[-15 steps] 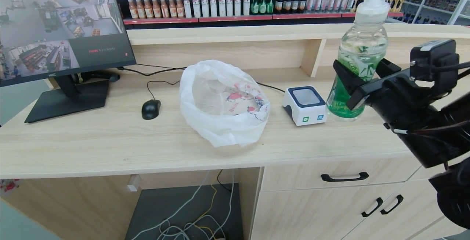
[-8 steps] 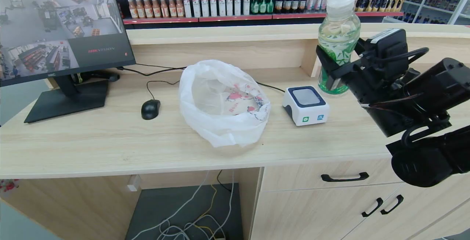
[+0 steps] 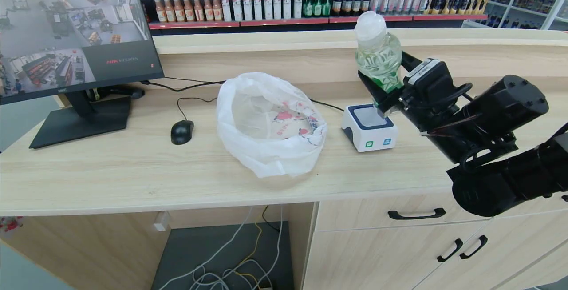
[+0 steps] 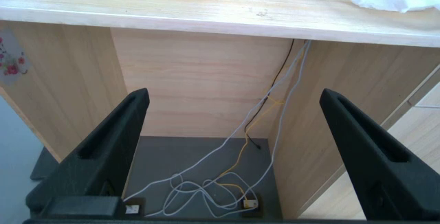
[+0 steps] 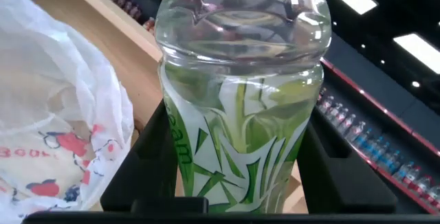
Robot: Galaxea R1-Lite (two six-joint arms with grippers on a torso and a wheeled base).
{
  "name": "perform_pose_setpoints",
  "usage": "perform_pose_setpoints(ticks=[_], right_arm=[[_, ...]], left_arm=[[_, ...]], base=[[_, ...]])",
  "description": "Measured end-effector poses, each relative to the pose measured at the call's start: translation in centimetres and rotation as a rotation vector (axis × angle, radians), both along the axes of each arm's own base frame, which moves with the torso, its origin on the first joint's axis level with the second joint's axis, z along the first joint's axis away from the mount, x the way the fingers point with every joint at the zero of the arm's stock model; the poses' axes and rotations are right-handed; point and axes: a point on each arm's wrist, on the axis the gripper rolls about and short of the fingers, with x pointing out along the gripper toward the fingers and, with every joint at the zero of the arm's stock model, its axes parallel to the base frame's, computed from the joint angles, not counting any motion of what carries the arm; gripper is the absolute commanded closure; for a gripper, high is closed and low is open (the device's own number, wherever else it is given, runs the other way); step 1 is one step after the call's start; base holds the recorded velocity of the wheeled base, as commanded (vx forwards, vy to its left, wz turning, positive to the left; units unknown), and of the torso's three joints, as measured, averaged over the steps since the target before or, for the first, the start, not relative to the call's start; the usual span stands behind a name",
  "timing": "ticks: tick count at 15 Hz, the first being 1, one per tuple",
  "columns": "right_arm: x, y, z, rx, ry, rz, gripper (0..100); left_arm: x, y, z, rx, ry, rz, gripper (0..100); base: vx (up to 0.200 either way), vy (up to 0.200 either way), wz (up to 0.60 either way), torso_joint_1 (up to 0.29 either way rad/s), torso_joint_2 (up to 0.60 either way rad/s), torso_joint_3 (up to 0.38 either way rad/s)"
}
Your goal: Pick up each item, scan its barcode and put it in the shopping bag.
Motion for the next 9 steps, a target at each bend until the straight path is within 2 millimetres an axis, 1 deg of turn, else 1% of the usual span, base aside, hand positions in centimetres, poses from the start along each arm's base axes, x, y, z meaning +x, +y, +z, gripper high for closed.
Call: perform_pose_setpoints(ticks=[2,3,5,7,9], right_arm=[[0.2,-0.2,-0.6,-0.081,-0.019,0.076,100],[0.5,-0.7,-0.9,-0.115,-0.023,0.107,100],[1.2,-2.2,-1.5,-0.162,-0.021,0.126,100],[1.9,-3.6,-1.7,-0.196,-0.028,0.140,100],[2.5,-4.0,-1.8,-0.231,-0.041,0.192,100]], left_arm=[[0.0,0.0,0.0,0.000,0.000,0.000,0],[0.0,0.0,0.0,0.000,0.000,0.000,0],[0.0,0.0,0.0,0.000,0.000,0.000,0],[0.0,0.0,0.0,0.000,0.000,0.000,0],[0.0,0.0,0.0,0.000,0.000,0.000,0]], base=[[0.000,0.000,0.00,0.000,0.00,0.000],[0.000,0.000,0.00,0.000,0.00,0.000],[0.000,0.000,0.00,0.000,0.00,0.000],[0.000,0.000,0.00,0.000,0.00,0.000],[0.000,0.000,0.00,0.000,0.00,0.000]])
